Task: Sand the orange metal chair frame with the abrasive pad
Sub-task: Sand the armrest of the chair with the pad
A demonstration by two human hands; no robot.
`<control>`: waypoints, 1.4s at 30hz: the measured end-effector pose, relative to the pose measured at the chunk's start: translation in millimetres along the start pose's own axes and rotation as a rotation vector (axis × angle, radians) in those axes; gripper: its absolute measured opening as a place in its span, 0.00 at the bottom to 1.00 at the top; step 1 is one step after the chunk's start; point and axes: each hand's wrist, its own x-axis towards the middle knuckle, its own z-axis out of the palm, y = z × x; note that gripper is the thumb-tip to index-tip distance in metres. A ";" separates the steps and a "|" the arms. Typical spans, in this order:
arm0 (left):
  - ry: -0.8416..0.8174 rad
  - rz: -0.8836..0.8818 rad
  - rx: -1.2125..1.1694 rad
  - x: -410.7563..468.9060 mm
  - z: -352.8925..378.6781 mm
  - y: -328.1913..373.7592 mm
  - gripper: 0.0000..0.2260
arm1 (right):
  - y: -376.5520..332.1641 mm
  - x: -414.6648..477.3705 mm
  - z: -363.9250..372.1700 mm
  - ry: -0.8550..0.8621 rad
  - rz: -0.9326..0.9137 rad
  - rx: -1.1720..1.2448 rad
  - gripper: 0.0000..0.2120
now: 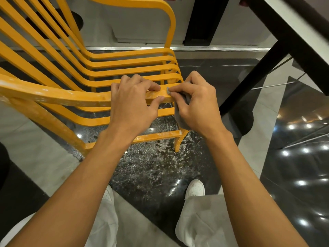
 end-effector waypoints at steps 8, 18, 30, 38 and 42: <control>-0.004 -0.007 0.000 0.1 -0.5 -1.4 0.14 | 2.7 3.3 0.4 0.061 0.060 -0.066 0.06; -0.010 -0.004 -0.008 -0.5 -2.9 -2.9 0.14 | 8.3 7.0 -9.0 0.010 0.040 -0.047 0.06; -0.008 -0.003 -0.011 -3.2 -7.0 -7.2 0.14 | 7.3 8.9 -8.3 -0.008 0.020 -0.051 0.06; -0.022 -0.009 -0.019 -3.9 -9.6 -9.8 0.13 | -2.1 6.1 -1.7 -0.073 -0.057 0.028 0.05; -0.013 -0.014 -0.009 -5.0 -12.8 -11.5 0.13 | 3.2 9.5 -3.8 -0.008 0.005 -0.001 0.04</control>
